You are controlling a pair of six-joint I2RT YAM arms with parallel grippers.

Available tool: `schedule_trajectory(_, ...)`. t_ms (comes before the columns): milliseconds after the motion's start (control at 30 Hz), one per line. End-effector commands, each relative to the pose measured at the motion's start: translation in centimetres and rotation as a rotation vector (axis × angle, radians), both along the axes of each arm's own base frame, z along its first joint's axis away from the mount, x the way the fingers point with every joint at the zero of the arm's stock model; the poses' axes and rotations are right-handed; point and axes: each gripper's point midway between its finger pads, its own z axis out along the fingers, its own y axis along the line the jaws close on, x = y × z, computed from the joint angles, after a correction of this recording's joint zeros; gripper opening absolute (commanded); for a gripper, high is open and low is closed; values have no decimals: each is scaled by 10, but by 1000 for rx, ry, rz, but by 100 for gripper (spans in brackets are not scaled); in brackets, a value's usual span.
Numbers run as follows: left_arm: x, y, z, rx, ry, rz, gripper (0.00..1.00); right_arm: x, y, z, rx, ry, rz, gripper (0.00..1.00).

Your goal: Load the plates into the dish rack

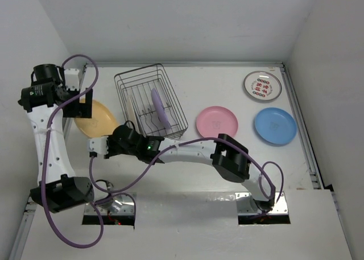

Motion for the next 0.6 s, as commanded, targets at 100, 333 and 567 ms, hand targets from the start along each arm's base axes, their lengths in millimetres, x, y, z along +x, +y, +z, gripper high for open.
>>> schedule_trajectory(100, 33, -34, 109, -83, -423, -107, 100, 11, 1, 131, 350, 91, 7, 0)
schedule_trajectory(333, 34, -68, 212, -107, -817, -242, 100, 27, -17, 210, 624, 452, 62, 0)
schedule_trajectory(567, 16, -94, 269, -113, -1063, -345, 100, 30, -61, 290, 819, 625, 154, 0)
